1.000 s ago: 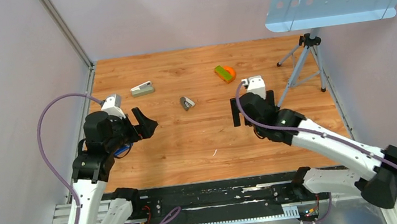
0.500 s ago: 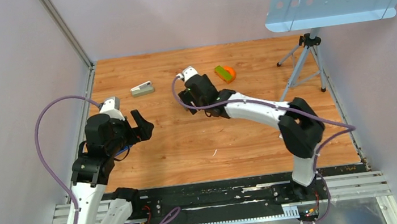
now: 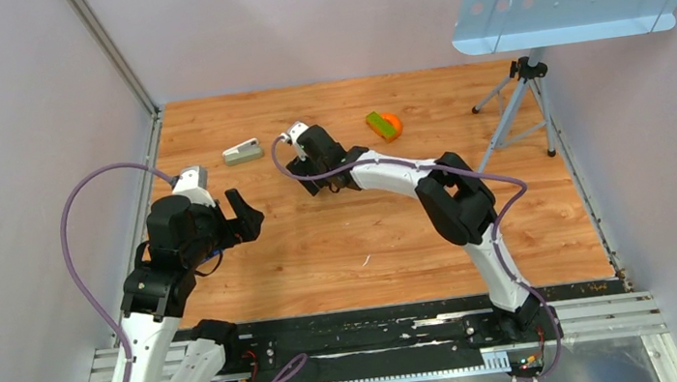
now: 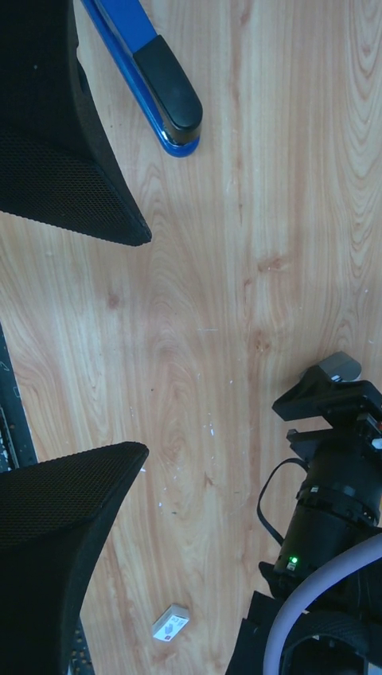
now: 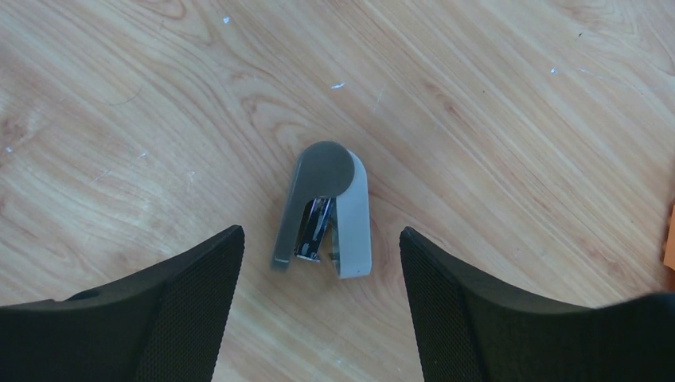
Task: Load the staples into the stapler
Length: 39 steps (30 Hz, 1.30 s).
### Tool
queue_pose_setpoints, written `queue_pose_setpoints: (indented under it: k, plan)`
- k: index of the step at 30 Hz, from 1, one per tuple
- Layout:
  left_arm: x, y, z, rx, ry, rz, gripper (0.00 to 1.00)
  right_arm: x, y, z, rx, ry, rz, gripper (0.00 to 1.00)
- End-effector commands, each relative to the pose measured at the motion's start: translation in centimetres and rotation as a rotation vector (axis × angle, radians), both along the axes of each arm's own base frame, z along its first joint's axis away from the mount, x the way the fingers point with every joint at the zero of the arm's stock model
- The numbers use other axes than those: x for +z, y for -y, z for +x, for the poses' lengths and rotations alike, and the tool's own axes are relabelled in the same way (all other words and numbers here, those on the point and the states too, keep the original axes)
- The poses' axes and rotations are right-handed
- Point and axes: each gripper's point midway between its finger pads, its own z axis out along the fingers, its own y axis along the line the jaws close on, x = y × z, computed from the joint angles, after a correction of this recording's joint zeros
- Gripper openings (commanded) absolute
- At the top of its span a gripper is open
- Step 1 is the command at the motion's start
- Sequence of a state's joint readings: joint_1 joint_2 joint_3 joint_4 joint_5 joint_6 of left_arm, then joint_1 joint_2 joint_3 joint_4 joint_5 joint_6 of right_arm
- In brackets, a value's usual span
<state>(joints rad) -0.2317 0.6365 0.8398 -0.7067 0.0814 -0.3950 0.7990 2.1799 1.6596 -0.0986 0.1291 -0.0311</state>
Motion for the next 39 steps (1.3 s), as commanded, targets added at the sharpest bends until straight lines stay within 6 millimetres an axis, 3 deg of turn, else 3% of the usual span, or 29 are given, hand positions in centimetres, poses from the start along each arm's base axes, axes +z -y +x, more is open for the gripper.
queue_pose_setpoints:
  k: [1, 13, 17, 21, 28, 33, 39]
  plan:
    - [0.4, -0.2, 0.0, 0.003, 0.01, 0.016, 0.95, -0.5, -0.2, 1.2, 0.027, -0.005, -0.002, 0.74]
    - [0.2, -0.7, 0.1, 0.035, 0.007, 0.018, 0.9, -2.8, 0.6, 1.1, 0.048, 0.0, -0.059, 0.61]
    - [0.1, -0.7, 0.3, 0.045, 0.004, 0.017, 0.9, -2.6, 1.0, 0.7, 0.06, 0.005, -0.071, 0.47]
    - [-0.6, -0.4, 0.6, 0.043, -0.016, 0.004, 0.9, -1.9, 1.6, -0.3, 0.069, 0.006, -0.053, 0.43]
    - [-2.5, 1.5, 1.1, 0.013, -0.101, -0.092, 0.87, -2.0, 3.2, -3.5, 0.078, -0.055, -0.021, 0.39]
    - [-4.9, 3.9, 1.7, -0.009, -0.169, -0.239, 0.82, -2.2, 5.7, -7.6, 0.027, -0.138, 0.031, 0.37]
    - [-7.6, 8.2, 2.9, -0.102, -0.251, -0.492, 0.75, -0.1, 7.1, -11.5, 0.004, -0.136, 0.189, 0.36]
